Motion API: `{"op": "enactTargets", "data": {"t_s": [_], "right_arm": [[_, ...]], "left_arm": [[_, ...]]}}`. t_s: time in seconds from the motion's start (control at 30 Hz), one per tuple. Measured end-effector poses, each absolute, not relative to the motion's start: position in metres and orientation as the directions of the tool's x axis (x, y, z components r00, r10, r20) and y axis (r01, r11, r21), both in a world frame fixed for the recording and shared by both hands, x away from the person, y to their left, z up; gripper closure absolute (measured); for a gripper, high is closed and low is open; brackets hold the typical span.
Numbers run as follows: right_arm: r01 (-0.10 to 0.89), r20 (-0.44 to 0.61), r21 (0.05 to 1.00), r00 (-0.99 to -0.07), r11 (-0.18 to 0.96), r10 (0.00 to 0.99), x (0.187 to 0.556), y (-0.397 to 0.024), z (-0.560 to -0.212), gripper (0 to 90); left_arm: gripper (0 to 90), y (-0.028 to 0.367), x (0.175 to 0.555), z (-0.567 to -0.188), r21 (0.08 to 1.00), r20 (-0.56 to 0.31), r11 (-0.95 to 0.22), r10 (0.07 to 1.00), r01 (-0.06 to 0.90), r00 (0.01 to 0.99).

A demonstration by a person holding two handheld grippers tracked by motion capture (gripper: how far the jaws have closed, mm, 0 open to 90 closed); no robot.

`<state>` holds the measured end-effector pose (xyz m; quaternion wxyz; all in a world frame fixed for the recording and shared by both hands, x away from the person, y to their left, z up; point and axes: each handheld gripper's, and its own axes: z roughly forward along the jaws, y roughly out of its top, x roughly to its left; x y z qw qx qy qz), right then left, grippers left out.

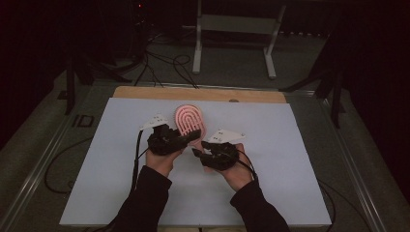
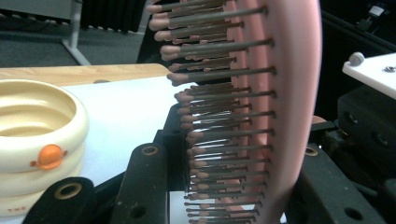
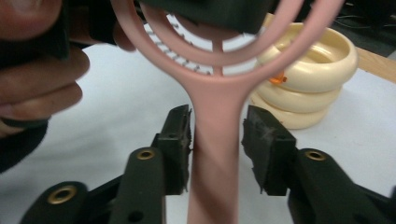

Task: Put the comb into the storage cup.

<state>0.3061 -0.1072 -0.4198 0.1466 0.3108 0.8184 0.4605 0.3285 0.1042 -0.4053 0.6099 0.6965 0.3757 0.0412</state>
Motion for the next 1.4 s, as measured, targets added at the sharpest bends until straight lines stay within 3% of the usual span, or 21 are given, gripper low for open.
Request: {"op": "enactTargets", "data": {"t_s": [0.23,0.73,0.77,1.4], "right_arm": [[0.356,-0.004,0.838,-0.755,0.414,0.656,0.303,-0.112,-0.421,42.7],[0.387,0.016,0.844,-0.712,0.373,0.702,0.296,-0.137,-0.433,22.7],[0.393,0.011,0.843,-0.696,0.367,0.718,0.294,-0.143,-0.436,17.2],[0.415,0.015,0.852,-0.63,0.32,0.777,0.27,-0.186,-0.466,9.1]], "left_arm": [[64.9,0.111,0.333,-0.403,0.887,-0.393,0.045,0.596,0.46,0.7],[64.9,0.121,0.342,-0.389,0.908,-0.353,0.055,0.633,0.414,0.689],[64.9,0.124,0.345,-0.383,0.916,-0.335,0.052,0.644,0.397,0.688],[64.9,0.13,0.358,-0.363,0.94,-0.263,0.026,0.689,0.34,0.675]]}}
